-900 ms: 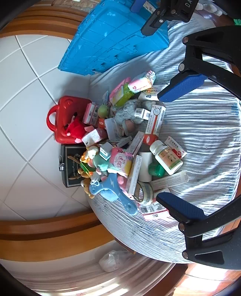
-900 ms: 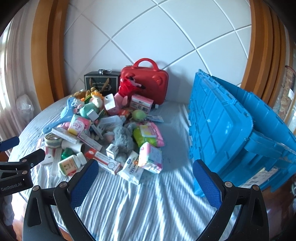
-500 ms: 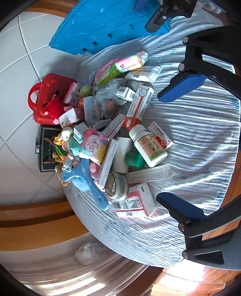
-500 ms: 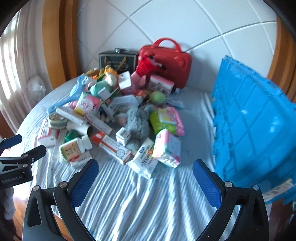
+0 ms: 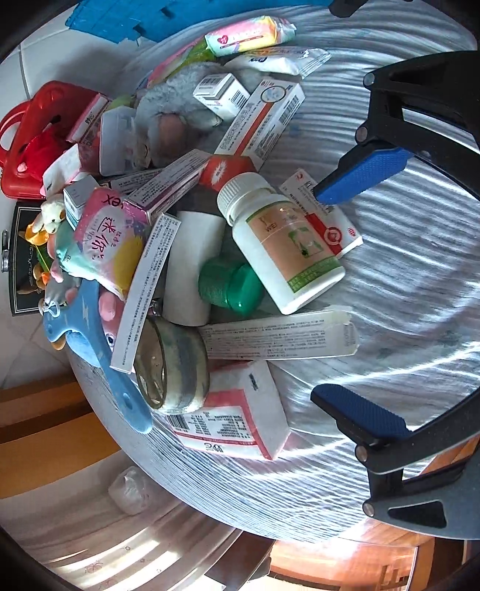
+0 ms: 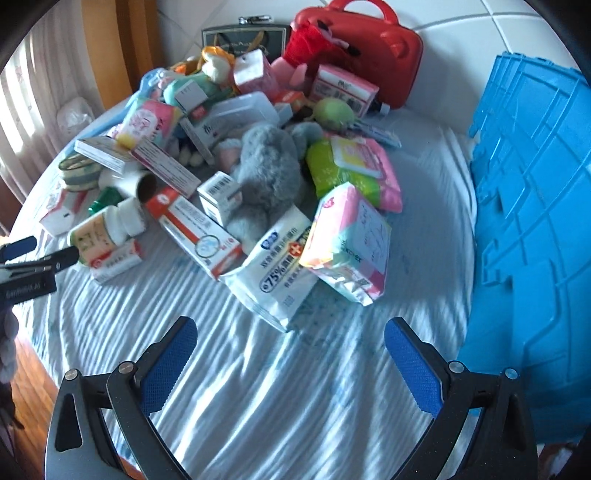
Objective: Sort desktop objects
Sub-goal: 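Move both tools toward the pile of items on the bed, then grasp white pill bottle with left tool while right tool grasps white alcohol wipes pack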
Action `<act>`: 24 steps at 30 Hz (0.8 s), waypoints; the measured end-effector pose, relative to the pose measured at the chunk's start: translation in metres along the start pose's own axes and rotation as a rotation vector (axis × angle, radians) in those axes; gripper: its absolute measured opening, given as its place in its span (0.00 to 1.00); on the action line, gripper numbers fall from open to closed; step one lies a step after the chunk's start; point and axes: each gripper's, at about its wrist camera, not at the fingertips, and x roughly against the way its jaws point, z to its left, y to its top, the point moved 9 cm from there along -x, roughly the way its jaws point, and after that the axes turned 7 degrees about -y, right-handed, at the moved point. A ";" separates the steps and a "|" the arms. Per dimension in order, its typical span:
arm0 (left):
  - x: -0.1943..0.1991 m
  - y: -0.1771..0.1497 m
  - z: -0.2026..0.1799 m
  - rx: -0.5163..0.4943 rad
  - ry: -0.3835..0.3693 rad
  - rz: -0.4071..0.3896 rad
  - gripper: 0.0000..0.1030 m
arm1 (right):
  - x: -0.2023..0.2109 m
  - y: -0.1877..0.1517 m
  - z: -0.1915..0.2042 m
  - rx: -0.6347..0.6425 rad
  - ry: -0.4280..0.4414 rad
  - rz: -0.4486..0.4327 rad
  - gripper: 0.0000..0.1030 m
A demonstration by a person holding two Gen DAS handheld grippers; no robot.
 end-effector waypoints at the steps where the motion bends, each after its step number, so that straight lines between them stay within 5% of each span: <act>1: -0.004 0.004 0.000 -0.004 0.007 0.003 0.96 | -0.004 0.000 -0.002 -0.003 0.001 0.008 1.00; 9: -0.051 0.014 -0.022 -0.078 -0.011 0.117 0.97 | -0.041 0.011 -0.001 -0.041 0.034 0.085 1.00; 13: -0.060 0.021 -0.028 -0.023 -0.072 0.128 0.97 | -0.062 0.016 0.006 -0.107 0.068 0.144 1.00; 21: -0.061 0.020 -0.043 -0.084 -0.099 0.124 1.00 | -0.095 0.018 0.008 -0.212 0.124 0.226 0.99; 24: -0.059 0.014 -0.048 -0.108 -0.145 0.139 1.00 | -0.092 0.014 0.005 -0.215 0.144 0.239 0.74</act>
